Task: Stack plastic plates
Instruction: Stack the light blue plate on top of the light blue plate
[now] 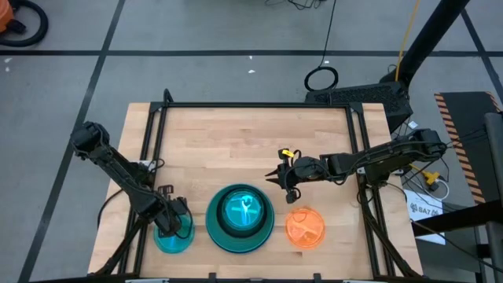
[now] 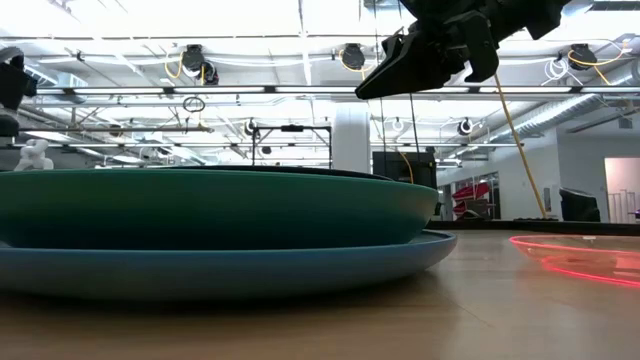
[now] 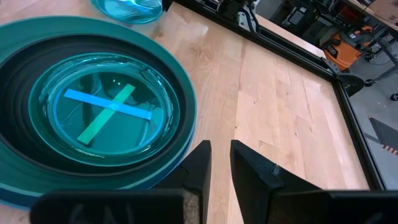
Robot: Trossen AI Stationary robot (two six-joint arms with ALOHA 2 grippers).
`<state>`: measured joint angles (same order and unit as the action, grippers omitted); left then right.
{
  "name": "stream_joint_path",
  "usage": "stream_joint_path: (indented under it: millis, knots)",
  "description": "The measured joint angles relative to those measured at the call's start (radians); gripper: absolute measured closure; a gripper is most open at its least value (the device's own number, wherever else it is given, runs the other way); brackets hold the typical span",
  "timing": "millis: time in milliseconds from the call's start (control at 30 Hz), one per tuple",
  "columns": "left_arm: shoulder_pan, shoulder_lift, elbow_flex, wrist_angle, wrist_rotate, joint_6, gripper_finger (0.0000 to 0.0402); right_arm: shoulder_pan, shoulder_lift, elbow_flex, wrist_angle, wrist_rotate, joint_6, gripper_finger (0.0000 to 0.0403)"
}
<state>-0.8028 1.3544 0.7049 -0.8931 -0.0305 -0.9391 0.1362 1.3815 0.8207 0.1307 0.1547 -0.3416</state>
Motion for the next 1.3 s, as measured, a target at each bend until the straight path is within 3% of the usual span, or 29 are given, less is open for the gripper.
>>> stream_joint_path:
  millis: [600, 1300]
  knots:
    - [0.009, 0.000, 0.159, -0.172, -0.047, 0.050, 0.0396, 0.000, 0.000, 0.000, 0.000, 0.000, -0.011, 0.0349]
    - [0.190, -0.158, 0.329, -0.221, -0.195, 0.161, 0.0396, 0.000, 0.000, 0.000, -0.016, 0.000, -0.011, 0.0349]
